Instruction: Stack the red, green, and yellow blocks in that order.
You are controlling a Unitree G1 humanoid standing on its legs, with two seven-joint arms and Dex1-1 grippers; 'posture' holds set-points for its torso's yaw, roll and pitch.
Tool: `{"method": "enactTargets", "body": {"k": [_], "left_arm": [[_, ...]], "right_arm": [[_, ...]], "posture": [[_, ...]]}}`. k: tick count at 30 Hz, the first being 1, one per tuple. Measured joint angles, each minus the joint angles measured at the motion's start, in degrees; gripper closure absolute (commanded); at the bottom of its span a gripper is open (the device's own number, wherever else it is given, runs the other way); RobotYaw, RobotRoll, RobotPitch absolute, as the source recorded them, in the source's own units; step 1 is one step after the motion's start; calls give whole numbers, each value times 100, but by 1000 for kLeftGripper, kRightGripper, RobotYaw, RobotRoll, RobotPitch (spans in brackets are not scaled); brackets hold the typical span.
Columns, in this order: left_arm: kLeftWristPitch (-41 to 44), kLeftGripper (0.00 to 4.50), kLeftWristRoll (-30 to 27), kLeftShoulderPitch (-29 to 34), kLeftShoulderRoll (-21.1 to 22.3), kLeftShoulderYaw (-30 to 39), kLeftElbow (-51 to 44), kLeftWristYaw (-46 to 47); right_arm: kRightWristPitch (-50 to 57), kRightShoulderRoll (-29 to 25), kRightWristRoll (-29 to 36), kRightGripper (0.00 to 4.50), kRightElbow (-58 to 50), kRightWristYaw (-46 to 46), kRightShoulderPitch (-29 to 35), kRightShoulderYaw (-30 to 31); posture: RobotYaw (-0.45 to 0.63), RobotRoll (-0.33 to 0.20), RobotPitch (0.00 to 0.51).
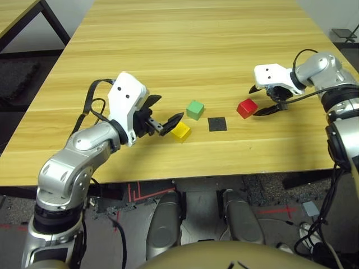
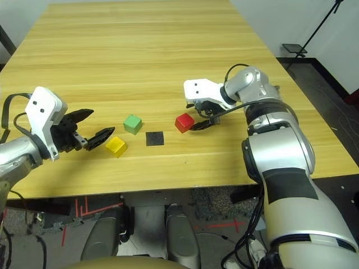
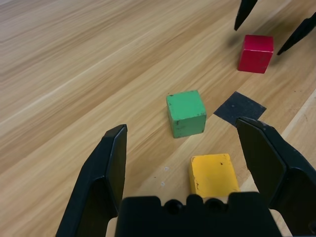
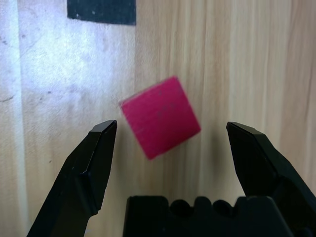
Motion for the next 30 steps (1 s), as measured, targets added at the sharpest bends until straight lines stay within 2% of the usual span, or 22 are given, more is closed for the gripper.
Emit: {"method": "enactTargets", "body": {"k": [7, 10, 14, 16, 20, 24, 27, 30], "left_arm": [[217, 30, -74, 234, -202, 174, -355, 317], [272, 0, -120, 237, -250, 210, -408, 405], [294, 0, -142, 227, -309, 211, -431, 496], [301, 0, -144, 186, -315, 208, -425, 518], [301, 0, -157, 97, -315, 194, -396, 519], [300, 0, -150, -78, -314, 140, -304, 516], [283, 0, -110, -195, -314, 21, -169, 483], [189, 0, -30, -333, -317, -122, 9, 420]], "right_arm": [[-124, 174, -300, 0, 88, -207, -34, 160], [-201, 213, -385, 636, 92, -255, -34, 241], [-319, 240, -576, 2062, 93, -448, -34, 334], [-383, 237, -588, 2439, 68, -503, -124, 322], [-374, 246, -512, 2444, 76, -375, -103, 239], [-42, 363, -43, 2444, 53, 356, -89, -124], [635, 388, 402, 2444, -232, 1070, -85, -349], [1494, 287, 946, 2444, -1173, 1290, 163, -66]], "posture": [[609, -221, 152], [608, -221, 153], [600, -218, 152], [589, -217, 149], [568, -219, 143], [539, -227, 132], [515, -231, 123], [500, -234, 120]]}}
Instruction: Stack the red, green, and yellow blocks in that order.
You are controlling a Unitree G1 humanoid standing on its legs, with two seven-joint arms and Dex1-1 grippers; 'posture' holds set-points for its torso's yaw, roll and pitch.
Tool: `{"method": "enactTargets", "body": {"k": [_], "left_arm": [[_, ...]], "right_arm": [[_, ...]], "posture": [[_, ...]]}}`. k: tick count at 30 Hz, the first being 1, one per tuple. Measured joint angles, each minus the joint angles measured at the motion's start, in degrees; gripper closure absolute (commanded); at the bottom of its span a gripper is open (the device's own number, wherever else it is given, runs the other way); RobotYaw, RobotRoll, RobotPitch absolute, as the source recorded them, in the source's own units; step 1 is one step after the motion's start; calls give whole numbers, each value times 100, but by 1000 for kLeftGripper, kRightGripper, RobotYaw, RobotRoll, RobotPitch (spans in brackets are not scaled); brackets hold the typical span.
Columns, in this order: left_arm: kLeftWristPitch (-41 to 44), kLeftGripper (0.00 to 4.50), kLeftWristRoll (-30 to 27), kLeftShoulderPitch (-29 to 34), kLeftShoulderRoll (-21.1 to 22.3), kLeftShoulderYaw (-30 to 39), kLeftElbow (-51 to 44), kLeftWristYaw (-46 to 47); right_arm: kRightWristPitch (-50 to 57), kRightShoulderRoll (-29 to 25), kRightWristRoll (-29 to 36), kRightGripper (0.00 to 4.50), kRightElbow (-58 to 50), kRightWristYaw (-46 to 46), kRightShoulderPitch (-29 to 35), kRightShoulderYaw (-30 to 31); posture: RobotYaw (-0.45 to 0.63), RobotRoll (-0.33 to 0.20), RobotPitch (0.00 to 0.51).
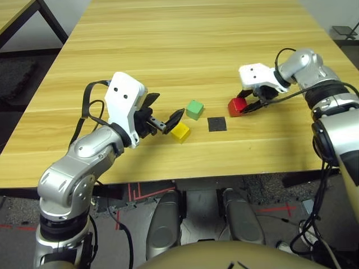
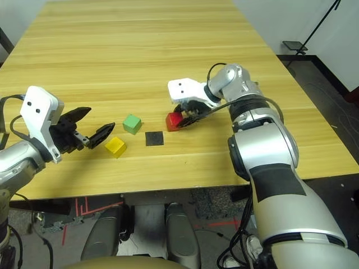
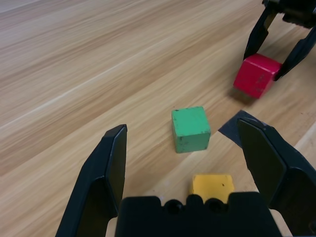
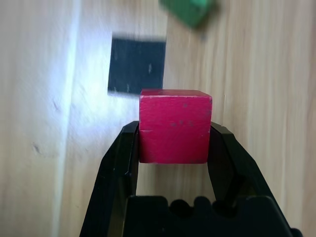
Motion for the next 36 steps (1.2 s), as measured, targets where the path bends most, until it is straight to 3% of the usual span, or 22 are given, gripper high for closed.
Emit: {"method": "enactTargets", "body": {"k": [6, 11, 21, 36], "left_arm": [[-226, 0, 171, -180, 22, -299, 410, -229], [-414, 0, 299, -380, 20, -473, 636, -364], [-479, 0, 456, -444, -136, -504, 740, -259], [-334, 0, 471, -151, -235, -351, 420, 20]], "right_arm": [[2021, -666, 751, 2444, -2967, 31, 1137, 930], [2976, -599, 644, 2444, -4128, -86, 1291, 1003], [3332, -78, 72, 2444, -4100, -728, 1082, 1325], [3125, 149, -117, 2444, -3697, -670, 892, 1434]], "posture": [[484, -240, 120], [503, -249, 127], [565, -273, 149], [586, -287, 159]]}}
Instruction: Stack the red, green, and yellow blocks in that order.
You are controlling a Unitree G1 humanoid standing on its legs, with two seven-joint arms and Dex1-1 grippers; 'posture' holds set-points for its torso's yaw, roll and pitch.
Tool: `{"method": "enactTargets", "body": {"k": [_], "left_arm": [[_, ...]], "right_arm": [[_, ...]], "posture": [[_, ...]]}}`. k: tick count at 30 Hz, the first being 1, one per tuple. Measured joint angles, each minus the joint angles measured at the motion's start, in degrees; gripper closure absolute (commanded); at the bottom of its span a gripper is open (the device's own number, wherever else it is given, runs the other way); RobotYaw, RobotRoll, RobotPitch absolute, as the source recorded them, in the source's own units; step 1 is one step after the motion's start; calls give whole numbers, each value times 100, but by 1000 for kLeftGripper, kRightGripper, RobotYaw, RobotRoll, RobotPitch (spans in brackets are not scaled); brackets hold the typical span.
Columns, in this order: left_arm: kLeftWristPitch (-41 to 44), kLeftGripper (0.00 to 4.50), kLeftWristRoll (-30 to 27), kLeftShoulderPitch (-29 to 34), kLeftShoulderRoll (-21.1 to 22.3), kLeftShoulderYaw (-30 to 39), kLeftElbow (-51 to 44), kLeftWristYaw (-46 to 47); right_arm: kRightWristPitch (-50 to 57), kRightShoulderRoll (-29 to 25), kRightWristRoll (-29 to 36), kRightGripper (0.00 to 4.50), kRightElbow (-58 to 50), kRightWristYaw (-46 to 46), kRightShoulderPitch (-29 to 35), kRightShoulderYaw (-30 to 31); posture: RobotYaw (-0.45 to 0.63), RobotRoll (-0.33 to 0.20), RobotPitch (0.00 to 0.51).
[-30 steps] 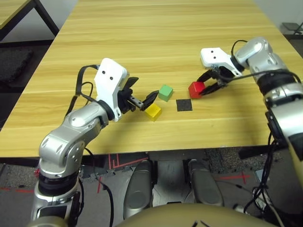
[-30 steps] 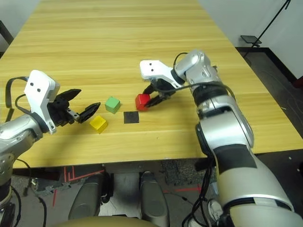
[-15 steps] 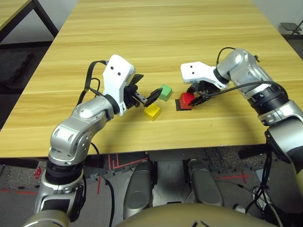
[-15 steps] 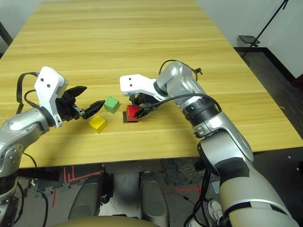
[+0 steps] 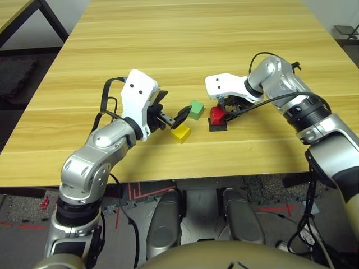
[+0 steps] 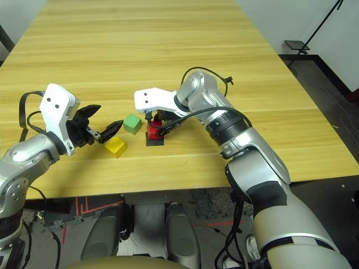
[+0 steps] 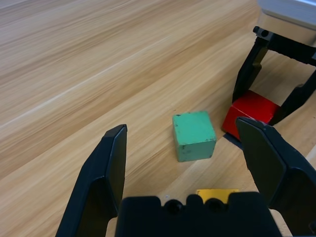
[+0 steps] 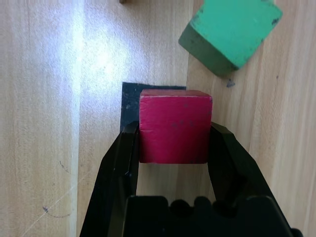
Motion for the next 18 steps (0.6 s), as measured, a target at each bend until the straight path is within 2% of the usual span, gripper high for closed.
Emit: {"method": "enactTargets", "body": {"k": [18], "left_arm": [[42, 0, -1, 16, -133, 16, -66, 130]], "right_arm": [[134, -108, -86, 2444, -376, 290, 49, 59]], "posture": [[595, -290, 174]]}}
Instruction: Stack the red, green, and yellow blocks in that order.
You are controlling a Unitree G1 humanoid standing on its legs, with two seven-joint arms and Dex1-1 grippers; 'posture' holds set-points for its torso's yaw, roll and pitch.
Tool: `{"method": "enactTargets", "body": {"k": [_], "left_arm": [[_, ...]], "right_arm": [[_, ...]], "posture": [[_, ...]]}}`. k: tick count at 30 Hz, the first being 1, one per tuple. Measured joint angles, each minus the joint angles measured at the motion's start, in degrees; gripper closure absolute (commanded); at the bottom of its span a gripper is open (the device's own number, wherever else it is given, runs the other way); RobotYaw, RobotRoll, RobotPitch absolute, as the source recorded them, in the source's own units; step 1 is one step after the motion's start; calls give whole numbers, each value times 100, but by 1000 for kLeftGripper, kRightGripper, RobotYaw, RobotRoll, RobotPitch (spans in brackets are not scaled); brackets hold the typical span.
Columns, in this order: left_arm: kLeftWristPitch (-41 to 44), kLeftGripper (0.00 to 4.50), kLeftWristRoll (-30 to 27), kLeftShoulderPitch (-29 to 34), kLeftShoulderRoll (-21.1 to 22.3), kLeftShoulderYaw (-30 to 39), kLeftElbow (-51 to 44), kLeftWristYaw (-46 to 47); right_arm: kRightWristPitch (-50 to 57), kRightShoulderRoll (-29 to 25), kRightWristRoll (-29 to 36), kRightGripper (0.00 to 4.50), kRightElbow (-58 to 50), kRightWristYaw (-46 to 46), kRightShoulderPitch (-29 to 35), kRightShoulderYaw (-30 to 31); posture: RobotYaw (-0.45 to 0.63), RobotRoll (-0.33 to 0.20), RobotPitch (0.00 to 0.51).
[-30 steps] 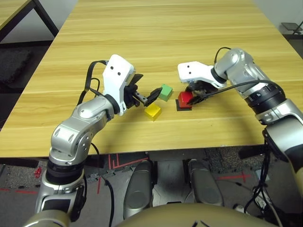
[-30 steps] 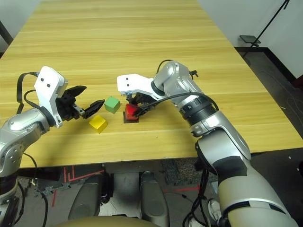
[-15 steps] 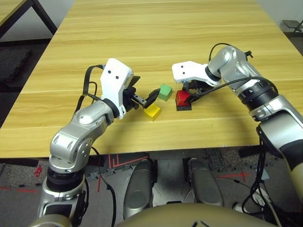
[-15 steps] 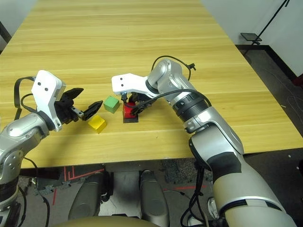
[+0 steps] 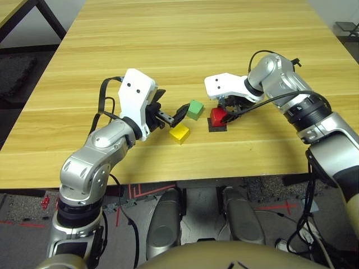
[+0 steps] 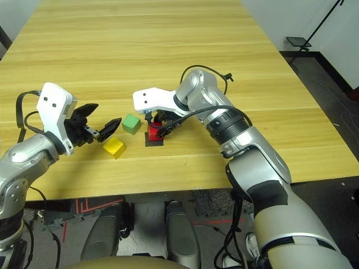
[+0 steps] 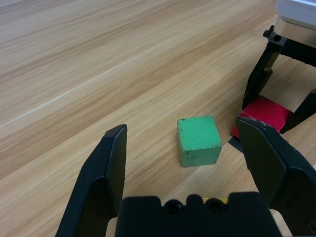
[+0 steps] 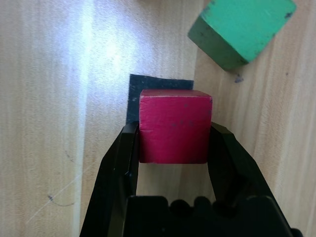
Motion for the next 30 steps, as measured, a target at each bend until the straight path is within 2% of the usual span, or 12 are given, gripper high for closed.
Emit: {"method": "enactTargets", "body": {"k": [10, 17, 19, 23, 27, 30], "left_arm": [[1, 0, 2, 55, -10, 5, -16, 32], [-4, 0, 20, 55, -18, 5, -15, 46], [6, 0, 19, 26, -18, -11, 6, 36], [406, 0, -17, -335, 112, -179, 167, -110], [1372, 0, -277, -1078, -92, -290, 503, -146], [1872, 0, -322, -1682, -297, -418, 927, -124]], "right_arm": [[55, -4, -64, 2444, -60, 35, 29, 82], [283, 1, -122, 67, -87, 20, 80, 114], [373, 4, 82, 24, -5, -3, 81, -81], [144, -204, 748, 24, 721, -71, -199, -973], [-577, -944, 1222, 24, 1650, -61, -462, -1852], [-594, -1282, 1276, 24, 1764, -172, -334, -2128]], "posture": [[594, -294, 173], [565, -282, 155], [551, -270, 143], [507, -244, 127], [449, -211, 118], [406, -185, 116]]}}
